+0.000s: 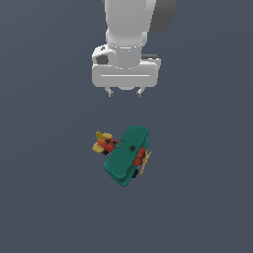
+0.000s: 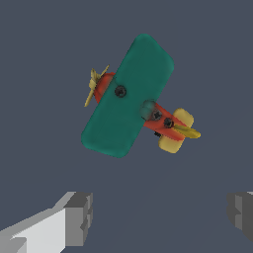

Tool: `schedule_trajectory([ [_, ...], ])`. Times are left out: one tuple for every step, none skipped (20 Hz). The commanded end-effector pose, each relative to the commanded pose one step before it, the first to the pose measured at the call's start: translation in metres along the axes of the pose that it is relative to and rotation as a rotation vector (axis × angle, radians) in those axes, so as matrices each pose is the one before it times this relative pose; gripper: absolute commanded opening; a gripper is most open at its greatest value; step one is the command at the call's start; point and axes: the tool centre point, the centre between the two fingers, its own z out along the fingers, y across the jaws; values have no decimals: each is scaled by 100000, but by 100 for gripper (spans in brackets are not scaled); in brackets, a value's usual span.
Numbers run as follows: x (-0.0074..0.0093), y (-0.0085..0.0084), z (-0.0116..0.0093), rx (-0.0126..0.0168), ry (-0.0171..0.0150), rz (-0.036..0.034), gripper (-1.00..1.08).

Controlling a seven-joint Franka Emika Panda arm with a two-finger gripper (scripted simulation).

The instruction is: Pick up the object and move it to a goal position.

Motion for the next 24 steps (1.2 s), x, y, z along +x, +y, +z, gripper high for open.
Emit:
schedule_trajectory([
  [0, 1, 0, 0, 0, 0, 28],
  [-6, 17, -5, 0, 0, 0, 28],
  [-10, -3, 0, -133, -29, -23, 28],
  [-21, 25, -7, -149, -33, -24, 28],
  [-27, 22, -7, -240, -53, -38, 28],
  [-37, 39, -12, -283, -62, -45, 28],
  [-44, 42, -13, -359, -78, -56, 28],
  [-52, 48, -15, -427, -92, -66, 28],
  [-61, 61, -18, -479, -102, -74, 28],
  [-68, 67, -20, -551, -116, -84, 28],
  [-76, 77, -23, -609, -126, -91, 28],
  [-84, 85, -25, -676, -138, -100, 28],
  [-91, 93, -27, -740, -148, -108, 28],
  [-99, 104, -29, -800, -157, -114, 28],
  [-106, 113, -31, -863, -166, -121, 28],
  [-113, 121, -33, -927, -174, -127, 28],
  [-120, 132, -35, -985, -180, -132, 28],
  [-127, 141, -36, -1049, -186, -137, 28],
  [-134, 152, -38, -1108, -190, -141, 28],
  [-139, 160, -39, -1160, -192, -143, 28],
  [-144, 170, -39, -1200, -192, -143, 28],
  [-147, 177, -39, -1241, -190, -143, 28],
  [-146, 179, -38, -1241, -183, -139, 28],
  [-145, 182, -36, -1235, -174, -133, 28],
])
